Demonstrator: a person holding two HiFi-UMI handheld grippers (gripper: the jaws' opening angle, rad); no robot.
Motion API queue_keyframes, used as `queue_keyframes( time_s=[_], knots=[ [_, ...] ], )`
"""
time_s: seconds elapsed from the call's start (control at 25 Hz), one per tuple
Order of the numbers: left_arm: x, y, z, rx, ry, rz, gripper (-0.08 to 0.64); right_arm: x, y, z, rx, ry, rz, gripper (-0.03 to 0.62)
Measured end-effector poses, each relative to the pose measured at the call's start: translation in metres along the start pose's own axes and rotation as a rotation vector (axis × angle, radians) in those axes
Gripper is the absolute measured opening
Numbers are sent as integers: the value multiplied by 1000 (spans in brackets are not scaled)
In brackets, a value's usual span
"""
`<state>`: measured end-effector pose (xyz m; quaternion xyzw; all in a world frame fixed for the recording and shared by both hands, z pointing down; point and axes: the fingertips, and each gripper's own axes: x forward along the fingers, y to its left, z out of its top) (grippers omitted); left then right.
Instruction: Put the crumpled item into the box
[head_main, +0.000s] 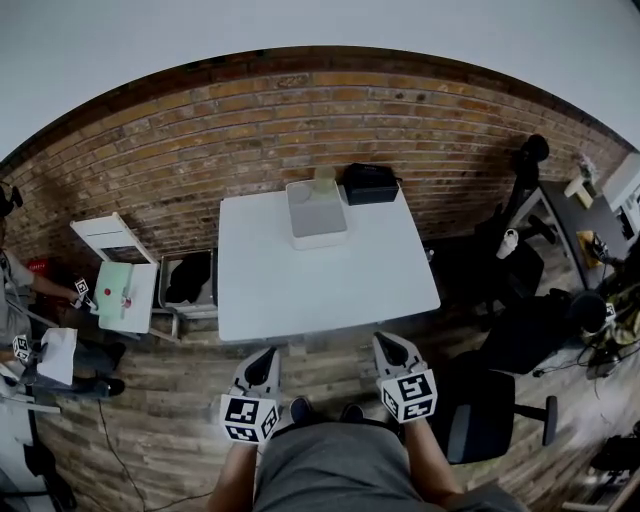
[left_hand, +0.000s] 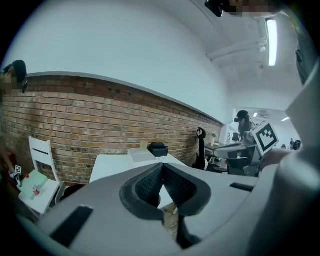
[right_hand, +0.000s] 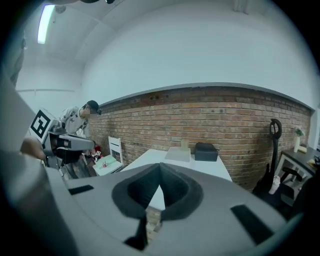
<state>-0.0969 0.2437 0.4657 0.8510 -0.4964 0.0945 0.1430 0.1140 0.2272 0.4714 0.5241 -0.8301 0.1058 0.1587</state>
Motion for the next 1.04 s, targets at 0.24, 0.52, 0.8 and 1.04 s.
queue_keyframes(
  time_s=[0.24,0.52,0.8,1.04],
  knots=[
    [2,0,-4,-5,19,17,5,-1,1,-4,-5,30,32,2],
    [4,-1,-2,-5,31,34,5,-4,-5,-4,20,45,39,2],
    [-1,0,-5,-18,44,39,5,-5,-9,-2,38,46,34,2],
    [-3,4,-6,-20,44,52,5,-4,-9,2,33,41,35,2]
  ],
)
